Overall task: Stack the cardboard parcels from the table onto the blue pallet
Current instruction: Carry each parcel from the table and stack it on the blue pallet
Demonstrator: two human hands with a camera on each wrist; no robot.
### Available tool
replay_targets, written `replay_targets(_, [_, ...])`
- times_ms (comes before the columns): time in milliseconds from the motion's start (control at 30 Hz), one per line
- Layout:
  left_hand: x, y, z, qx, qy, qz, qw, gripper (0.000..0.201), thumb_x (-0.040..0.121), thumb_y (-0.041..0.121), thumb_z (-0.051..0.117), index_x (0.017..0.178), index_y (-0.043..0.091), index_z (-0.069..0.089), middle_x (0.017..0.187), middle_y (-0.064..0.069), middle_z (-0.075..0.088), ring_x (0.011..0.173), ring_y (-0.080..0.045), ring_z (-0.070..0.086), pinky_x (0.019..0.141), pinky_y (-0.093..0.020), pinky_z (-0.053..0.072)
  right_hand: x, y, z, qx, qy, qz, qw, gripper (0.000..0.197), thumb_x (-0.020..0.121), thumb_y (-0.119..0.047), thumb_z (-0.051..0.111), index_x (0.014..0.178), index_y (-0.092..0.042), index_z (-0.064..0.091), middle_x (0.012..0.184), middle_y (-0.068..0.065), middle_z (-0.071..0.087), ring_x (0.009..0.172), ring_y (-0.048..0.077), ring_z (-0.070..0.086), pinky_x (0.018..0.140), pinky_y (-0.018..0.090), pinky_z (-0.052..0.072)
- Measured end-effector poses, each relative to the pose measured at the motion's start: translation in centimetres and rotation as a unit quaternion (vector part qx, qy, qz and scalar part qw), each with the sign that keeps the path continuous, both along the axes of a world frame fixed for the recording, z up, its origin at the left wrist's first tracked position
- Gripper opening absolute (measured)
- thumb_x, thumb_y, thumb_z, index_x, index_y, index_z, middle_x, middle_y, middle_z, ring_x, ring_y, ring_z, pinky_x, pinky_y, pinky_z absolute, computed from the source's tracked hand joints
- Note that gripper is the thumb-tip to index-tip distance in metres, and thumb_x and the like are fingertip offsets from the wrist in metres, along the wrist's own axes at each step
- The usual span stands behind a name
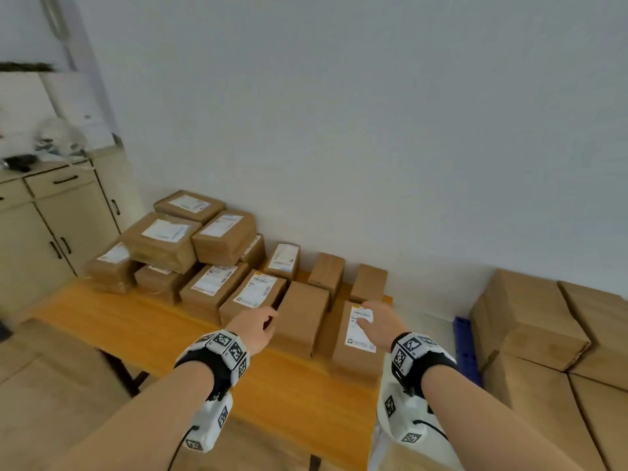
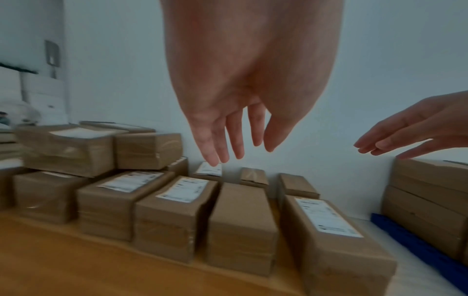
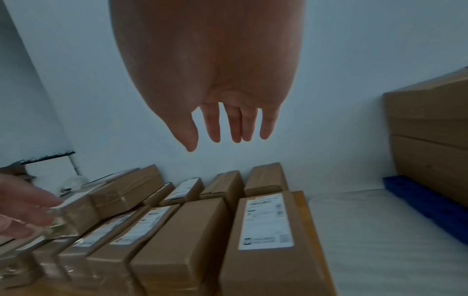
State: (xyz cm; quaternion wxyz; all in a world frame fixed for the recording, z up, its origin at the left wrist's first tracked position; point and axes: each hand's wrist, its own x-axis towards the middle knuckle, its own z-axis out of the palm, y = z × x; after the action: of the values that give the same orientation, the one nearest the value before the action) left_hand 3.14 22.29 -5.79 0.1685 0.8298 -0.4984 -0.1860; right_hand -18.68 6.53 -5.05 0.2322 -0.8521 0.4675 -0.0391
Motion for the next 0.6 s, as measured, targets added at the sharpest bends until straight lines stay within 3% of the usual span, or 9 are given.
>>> replay_targets(133, [4.8,4.1,0.8,0.006,-0.017,0.038,0.999,0.04,0.096,0.023,0.048,0.136,0.023,0.045,0.134,0.001,0.054,0.119,-0.016,0.053,0.096,-0.027,0.046,5.3,2.9,0.4,-0.001,-0.008,0.038,0.999,0.047,0.095,-0.03,0.049,0.139,-0.014,0.041,0.142,0.008,0.044,0.127,0.024,0.045,0.106,0.035,0.038])
replay_targets(267, [8.2,6.5,1.1,0.01,-0.031,0.06,0.998,0.04,0.096,0.022,0.048,0.136,0.021,0.044,0.132,0.001,0.055,0.115,-0.016,0.055,0.09,-0.024,0.046,10.0,4.8,0.6,0.001,0.012,0.074,0.997,0.05,0.097,-0.032,0.045,0.143,-0.015,0.035,0.146,0.008,0.039,0.133,0.025,0.04,0.109,0.036,0.034])
replay_targets(467, [12.7,6.9,0.3,0.014,-0.016,0.088,0.996,0.041,0.097,0.024,0.048,0.138,0.022,0.042,0.138,0.0,0.05,0.122,-0.017,0.051,0.096,-0.027,0.045,17.0,4.7,-0.2,0.0,0.007,0.12,0.993,0.035,0.095,-0.032,0.049,0.126,-0.016,0.051,0.128,0.004,0.055,0.114,0.022,0.054,0.097,0.033,0.044])
replay_targets(600, [16.2,5.7,-0.1,0.011,-0.014,0.1,0.995,0.043,0.096,0.024,0.049,0.138,0.023,0.042,0.137,0.001,0.049,0.119,-0.015,0.052,0.093,-0.024,0.044,21.3,3.1,-0.9,0.025,-0.004,0.108,0.994,0.046,0.094,-0.031,0.051,0.137,-0.019,0.044,0.14,0.005,0.047,0.124,0.024,0.048,0.102,0.036,0.042])
